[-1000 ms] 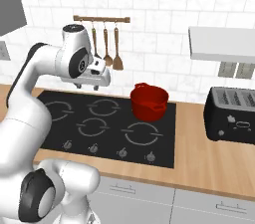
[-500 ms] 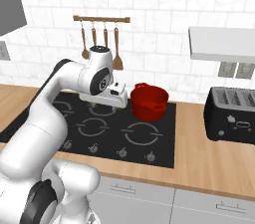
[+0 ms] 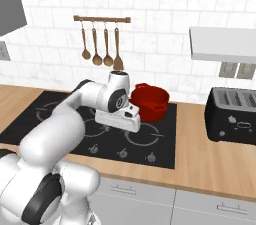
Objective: Turn off the rear right burner of the stove.
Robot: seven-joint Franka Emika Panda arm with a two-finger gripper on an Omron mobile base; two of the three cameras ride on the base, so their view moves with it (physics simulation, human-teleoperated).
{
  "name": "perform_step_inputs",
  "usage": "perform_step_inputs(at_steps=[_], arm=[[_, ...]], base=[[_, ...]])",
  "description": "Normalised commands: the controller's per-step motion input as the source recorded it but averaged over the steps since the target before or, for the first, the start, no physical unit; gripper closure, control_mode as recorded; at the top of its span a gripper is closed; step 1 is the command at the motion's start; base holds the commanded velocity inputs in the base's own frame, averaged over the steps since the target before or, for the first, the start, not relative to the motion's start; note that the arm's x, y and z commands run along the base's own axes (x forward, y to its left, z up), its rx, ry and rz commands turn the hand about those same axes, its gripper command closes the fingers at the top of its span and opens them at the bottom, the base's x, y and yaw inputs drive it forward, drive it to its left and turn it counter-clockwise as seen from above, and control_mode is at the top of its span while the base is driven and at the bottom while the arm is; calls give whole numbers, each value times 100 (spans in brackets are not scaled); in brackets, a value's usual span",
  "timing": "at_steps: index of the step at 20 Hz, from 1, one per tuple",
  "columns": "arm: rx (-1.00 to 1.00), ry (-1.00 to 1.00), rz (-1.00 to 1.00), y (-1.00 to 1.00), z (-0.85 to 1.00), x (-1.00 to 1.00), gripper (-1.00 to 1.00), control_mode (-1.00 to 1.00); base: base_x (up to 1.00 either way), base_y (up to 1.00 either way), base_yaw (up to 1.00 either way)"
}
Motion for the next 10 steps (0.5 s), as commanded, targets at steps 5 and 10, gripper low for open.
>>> perform_step_inputs(at_steps=[5,10], arm=[[-1,9,-1,-12,-70,4,-100,-100],[0,0,0,-2,-59,7,-100,-100]], base=[[0,0,0],[0,0,0]])
